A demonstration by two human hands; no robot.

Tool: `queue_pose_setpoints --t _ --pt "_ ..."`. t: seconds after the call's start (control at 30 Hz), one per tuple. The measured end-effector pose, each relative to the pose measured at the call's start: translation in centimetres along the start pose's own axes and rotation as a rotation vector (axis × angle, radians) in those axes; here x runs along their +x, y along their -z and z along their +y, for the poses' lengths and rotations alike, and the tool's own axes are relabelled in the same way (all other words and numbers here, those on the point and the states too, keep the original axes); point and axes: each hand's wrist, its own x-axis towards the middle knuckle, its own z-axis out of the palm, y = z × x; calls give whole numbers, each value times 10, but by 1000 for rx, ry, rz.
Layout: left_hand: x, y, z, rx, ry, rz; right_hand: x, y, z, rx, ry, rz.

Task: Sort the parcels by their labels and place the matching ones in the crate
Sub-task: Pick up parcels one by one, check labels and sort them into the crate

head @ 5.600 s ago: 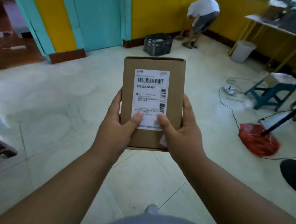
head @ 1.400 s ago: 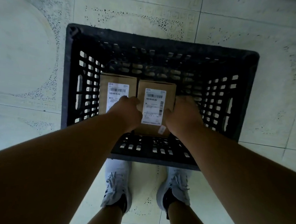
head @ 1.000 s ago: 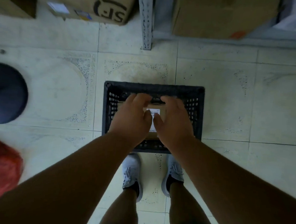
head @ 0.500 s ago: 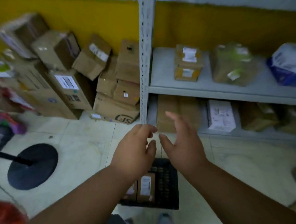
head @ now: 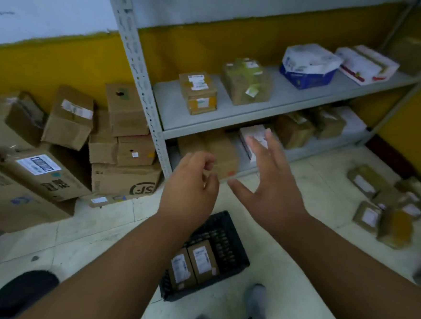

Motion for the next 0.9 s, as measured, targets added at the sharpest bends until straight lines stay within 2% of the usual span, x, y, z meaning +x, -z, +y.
queue_pose_setpoints --t 0.1,0.23,0.4,0.67,0.9 --pt "-8 -20 16 -4 -87 -62 -23 24 10 -75 -57 83" --pt "-15 -51 55 28 -342 -167 -59 65 38 -134 -138 281" --pt "-9 -119 122 53 -542 -213 -101 125 89 -109 -375 352" --pt "-55 -277 267 -256 -517 -286 -172 252 211 -146 -508 473" --pt "-49 -359 330 -256 -526 -354 -194 308 296 -119 -602 534"
